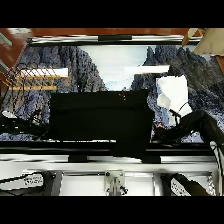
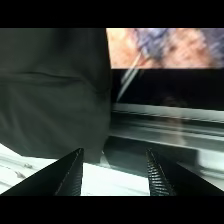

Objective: Fold the shirts.

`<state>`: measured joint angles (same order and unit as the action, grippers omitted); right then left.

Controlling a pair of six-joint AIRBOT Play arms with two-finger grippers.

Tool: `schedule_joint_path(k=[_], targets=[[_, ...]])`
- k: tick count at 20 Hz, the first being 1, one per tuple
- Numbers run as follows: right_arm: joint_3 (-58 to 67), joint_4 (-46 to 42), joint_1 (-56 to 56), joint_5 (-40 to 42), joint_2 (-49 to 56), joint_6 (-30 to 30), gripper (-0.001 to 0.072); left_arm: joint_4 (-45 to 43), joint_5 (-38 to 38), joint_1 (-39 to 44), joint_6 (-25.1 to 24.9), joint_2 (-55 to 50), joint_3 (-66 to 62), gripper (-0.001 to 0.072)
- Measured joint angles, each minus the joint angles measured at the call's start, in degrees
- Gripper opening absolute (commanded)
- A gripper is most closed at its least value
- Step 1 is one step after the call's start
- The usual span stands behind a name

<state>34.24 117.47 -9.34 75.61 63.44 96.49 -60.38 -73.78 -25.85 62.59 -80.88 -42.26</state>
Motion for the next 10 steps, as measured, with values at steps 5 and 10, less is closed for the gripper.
schedule_joint_path(k=[5, 10], targets=[[-5.88, 3.30, 5.01, -7.23, -0.59, -0.94, 0.0515, -0.39, 0.11, 0.04, 0.04, 0.59, -0.07, 0.0034], [-7.06, 5.75, 10.47, -12.87, 1.86, -2.75, 0.0065, 0.00, -0.15, 0.04, 0.13, 0.81, -0.07, 0.0034]])
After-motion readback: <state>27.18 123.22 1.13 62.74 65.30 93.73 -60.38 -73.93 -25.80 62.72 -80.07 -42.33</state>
